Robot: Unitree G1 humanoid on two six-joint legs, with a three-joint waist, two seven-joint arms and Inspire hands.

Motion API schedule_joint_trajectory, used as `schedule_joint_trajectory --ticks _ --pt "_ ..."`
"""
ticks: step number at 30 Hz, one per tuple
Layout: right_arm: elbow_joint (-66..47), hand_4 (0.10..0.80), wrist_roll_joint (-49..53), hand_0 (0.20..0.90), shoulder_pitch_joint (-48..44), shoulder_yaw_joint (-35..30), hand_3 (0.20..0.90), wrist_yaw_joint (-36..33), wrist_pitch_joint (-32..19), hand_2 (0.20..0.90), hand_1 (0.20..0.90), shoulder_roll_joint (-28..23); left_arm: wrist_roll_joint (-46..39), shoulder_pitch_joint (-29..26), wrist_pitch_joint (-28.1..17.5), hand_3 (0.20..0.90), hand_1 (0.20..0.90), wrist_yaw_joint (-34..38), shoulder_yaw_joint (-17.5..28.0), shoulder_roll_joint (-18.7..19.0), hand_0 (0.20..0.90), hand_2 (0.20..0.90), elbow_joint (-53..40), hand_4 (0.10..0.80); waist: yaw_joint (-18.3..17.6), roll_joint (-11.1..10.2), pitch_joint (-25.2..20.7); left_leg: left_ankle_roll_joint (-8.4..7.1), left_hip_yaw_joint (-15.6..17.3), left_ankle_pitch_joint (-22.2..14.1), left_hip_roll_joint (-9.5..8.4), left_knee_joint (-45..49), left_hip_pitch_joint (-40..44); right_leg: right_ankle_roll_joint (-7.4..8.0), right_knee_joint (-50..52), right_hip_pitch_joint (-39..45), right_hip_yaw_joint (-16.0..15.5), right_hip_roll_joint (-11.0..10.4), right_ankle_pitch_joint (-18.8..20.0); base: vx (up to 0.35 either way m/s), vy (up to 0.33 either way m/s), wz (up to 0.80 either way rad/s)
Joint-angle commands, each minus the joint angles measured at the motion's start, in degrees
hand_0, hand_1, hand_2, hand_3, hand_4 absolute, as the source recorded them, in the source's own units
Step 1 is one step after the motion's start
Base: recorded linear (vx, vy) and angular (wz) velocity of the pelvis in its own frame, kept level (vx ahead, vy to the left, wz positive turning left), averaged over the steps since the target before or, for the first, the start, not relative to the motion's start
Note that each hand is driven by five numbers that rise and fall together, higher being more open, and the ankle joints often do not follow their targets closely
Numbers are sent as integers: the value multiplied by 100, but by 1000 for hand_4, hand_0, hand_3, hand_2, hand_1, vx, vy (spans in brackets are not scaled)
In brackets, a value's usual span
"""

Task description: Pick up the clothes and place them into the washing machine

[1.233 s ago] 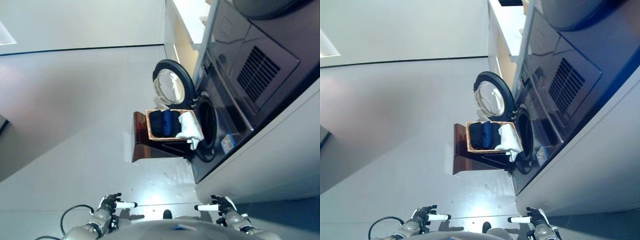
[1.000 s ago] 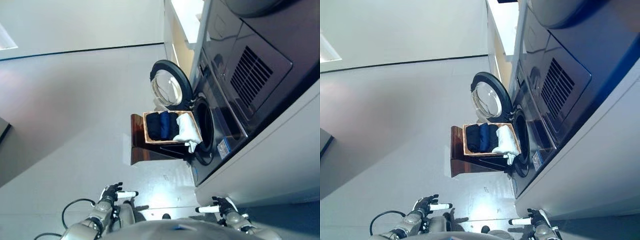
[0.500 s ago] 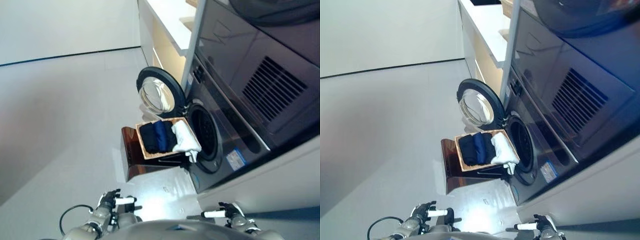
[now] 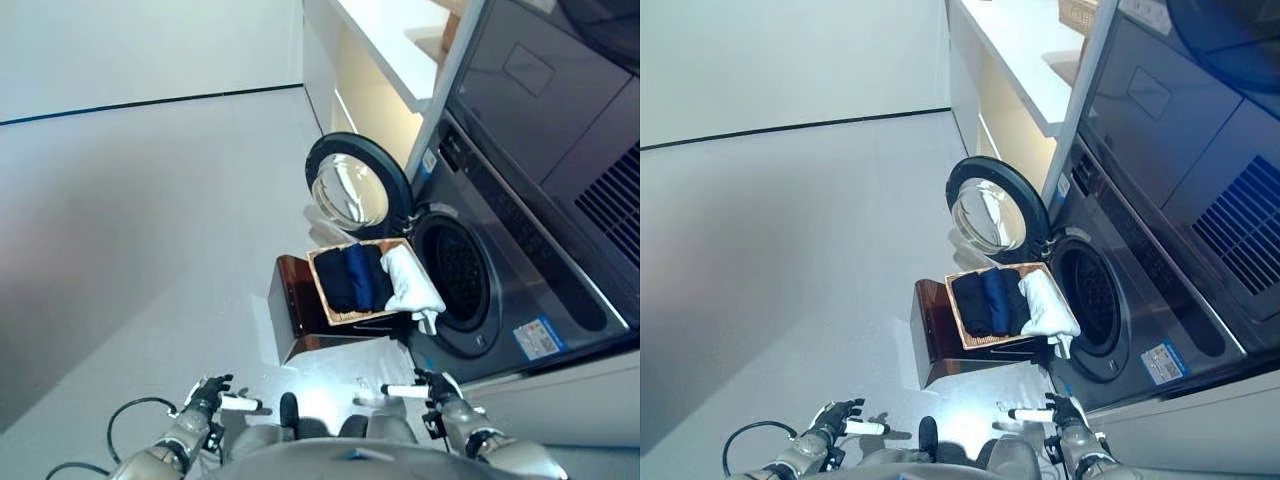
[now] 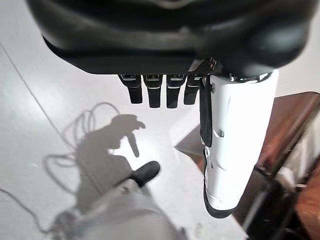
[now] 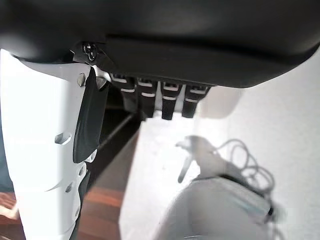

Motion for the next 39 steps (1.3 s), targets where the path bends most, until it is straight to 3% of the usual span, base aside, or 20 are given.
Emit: schedule_joint_trajectory --ticks 1,2,3,5,10,15,24,26,30,34,39 --pt "-209 800 -398 900 -271 76 900 -371 -113 900 900 -673 -126 -195 -209 900 900 142 420 172 900 900 -78 800 30 -235 -29 -741 -328 -398 239 293 198 -131 -1003 533 801 462 1211 149 -75 39" --pt "-211 800 -399 900 -268 77 900 -371 -112 900 900 -673 -127 -191 -207 900 900 142 420 172 900 900 -81 800 27 -234 -26 -741 -331 -398 240 289 207 -132 -1013 546 797 463 1214 205 -124 75" --pt "-284 800 -529 900 -166 23 900 -422 -117 900 900 -741 -219 -25 -238 900 900 173 568 43 900 900 -119 800 109 -290 -166 -789 -316 -387 245 136 231 -101 -1411 787 480 389 1260 106 -63 71" --pt "-412 800 -655 900 -138 -17 900 -537 -106 900 900 -852 -258 94 -269 900 900 122 530 -74 900 900 -176 800 109 -300 -278 -846 -396 -335 270 41 204 -104 -1654 978 331 419 1288 144 -82 61" --pt "-536 800 -859 900 -255 -18 900 -648 -77 900 900 -1071 -255 213 -269 900 900 124 485 -166 900 900 -143 800 94 -304 -333 -907 -480 -316 306 -6 144 -91 -1792 1120 202 420 1265 85 -30 24" --pt "-537 800 -1072 900 -1024 246 900 -793 -28 900 900 -1543 -407 183 -321 900 900 233 321 -180 900 900 -298 800 108 -234 -84 -954 -530 -218 294 -6 -304 -83 -1768 753 116 359 1317 -81 6 9" --pt "-39 800 -893 900 -2447 707 900 -1185 56 900 900 -1760 -986 -173 -535 900 900 515 67 -153 900 900 -762 800 226 -89 654 -905 -436 -285 185 783 -1363 -112 -1059 -330 245 174 1345 -132 36 -1" --pt "11 800 -702 900 -2788 702 900 -1344 44 900 900 -1883 -1367 -386 -740 900 900 713 171 -52 900 900 -1412 800 255 -58 849 -891 -426 -421 114 1241 -1825 -123 -589 -763 282 157 1201 -108 36 -8" --pt "103 800 -569 900 -3047 715 900 -1467 65 900 900 -1963 -1635 -574 -901 900 900 851 310 63 900 900 -2052 800 261 -13 955 -910 -455 -559 44 1614 -2183 -142 -232 -1093 266 94 1068 -22 -2 7" --pt "311 800 -475 900 -3577 823 900 -1772 80 900 900 -2127 -1691 -639 -1189 900 900 1062 437 329 900 900 -3501 800 310 97 1013 -881 -429 -825 5 2143 -2650 -157 395 -1643 382 28 867 44 18 6" --pt "587 800 -494 900 -3958 981 900 -1972 80 900 900 -2161 -1726 -631 -1204 900 900 1088 355 381 900 900 -3666 800 326 146 973 -803 -367 -944 -24 2228 -2673 -153 466 -1709 475 29 821 63 36 -8"
